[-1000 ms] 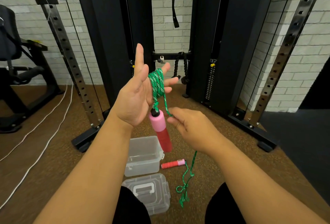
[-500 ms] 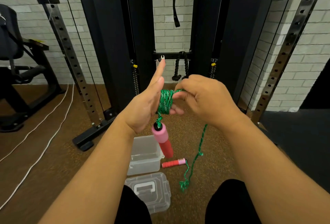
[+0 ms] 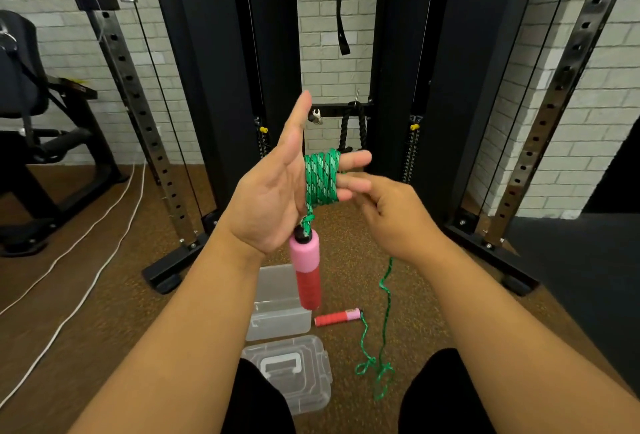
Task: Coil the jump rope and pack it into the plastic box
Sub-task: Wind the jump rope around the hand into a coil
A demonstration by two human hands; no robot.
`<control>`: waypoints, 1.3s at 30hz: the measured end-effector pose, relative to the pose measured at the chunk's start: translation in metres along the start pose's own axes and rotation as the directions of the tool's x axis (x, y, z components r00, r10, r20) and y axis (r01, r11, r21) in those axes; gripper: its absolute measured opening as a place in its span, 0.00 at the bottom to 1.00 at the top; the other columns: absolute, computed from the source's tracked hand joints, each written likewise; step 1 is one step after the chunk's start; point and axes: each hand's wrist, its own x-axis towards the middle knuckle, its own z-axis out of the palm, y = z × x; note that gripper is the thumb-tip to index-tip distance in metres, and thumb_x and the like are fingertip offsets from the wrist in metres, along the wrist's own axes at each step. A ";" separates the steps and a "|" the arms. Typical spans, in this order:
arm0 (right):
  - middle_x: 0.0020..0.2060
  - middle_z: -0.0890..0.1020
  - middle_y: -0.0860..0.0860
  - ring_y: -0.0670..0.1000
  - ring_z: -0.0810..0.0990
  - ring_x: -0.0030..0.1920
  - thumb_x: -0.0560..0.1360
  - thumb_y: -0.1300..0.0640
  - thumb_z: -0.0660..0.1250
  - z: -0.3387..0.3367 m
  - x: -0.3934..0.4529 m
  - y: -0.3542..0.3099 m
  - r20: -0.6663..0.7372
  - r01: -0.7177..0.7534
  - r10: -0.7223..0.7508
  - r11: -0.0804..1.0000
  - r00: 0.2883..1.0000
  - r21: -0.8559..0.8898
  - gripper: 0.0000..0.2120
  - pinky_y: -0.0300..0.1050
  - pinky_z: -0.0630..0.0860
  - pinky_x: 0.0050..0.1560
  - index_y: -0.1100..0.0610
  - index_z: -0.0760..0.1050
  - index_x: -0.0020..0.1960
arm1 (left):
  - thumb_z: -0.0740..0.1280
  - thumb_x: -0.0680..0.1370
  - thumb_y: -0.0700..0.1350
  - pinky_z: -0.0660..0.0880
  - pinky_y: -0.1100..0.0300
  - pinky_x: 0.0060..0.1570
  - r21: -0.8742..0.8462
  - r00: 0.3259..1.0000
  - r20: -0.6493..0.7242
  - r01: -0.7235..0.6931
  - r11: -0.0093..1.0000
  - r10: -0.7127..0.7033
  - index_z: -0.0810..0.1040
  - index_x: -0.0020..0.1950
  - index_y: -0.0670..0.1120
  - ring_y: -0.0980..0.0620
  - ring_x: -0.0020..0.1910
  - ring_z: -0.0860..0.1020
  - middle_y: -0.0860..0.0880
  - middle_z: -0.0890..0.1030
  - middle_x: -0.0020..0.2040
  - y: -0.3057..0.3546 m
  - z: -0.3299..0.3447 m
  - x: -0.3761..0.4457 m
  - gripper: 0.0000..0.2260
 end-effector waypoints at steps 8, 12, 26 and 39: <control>0.51 0.82 0.52 0.55 0.80 0.50 0.80 0.48 0.56 0.017 -0.016 -0.009 0.158 0.141 -0.114 0.975 0.981 -0.173 0.16 0.54 0.78 0.46 0.51 0.72 0.65 | 0.48 0.80 0.54 0.65 0.47 0.71 0.121 0.991 -0.118 -0.040 0.992 0.055 0.42 0.76 0.66 0.41 0.68 0.73 0.35 0.63 0.75 0.005 -0.008 0.000 0.26; 0.41 0.78 0.49 0.53 0.79 0.41 0.79 0.49 0.59 0.005 -0.014 -0.024 0.205 0.275 -0.221 0.916 0.954 -0.292 0.12 0.50 0.76 0.36 0.54 0.77 0.54 | 0.51 0.79 0.56 0.62 0.46 0.72 0.191 0.992 -0.129 0.041 0.981 -0.016 0.43 0.75 0.69 0.44 0.70 0.72 0.36 0.60 0.76 -0.003 -0.010 -0.003 0.27; 0.36 0.75 0.45 0.44 0.75 0.36 0.73 0.49 0.70 -0.025 0.012 -0.033 0.020 0.212 -0.211 0.968 0.977 -0.136 0.06 0.47 0.76 0.35 0.52 0.79 0.45 | 0.54 0.77 0.64 0.73 0.49 0.59 -0.024 0.969 0.017 0.248 0.969 -0.247 0.49 0.77 0.66 0.47 0.61 0.77 0.42 0.53 0.79 -0.013 -0.008 -0.007 0.29; 0.46 0.83 0.43 0.41 0.80 0.50 0.76 0.58 0.67 -0.015 0.006 -0.006 -0.033 -0.076 0.088 0.963 0.996 0.260 0.08 0.38 0.77 0.54 0.50 0.82 0.52 | 0.53 0.75 0.64 0.78 0.50 0.48 -0.157 0.954 0.150 0.284 0.946 -0.261 0.49 0.78 0.64 0.36 0.48 0.81 0.24 0.74 0.58 -0.008 0.000 -0.010 0.31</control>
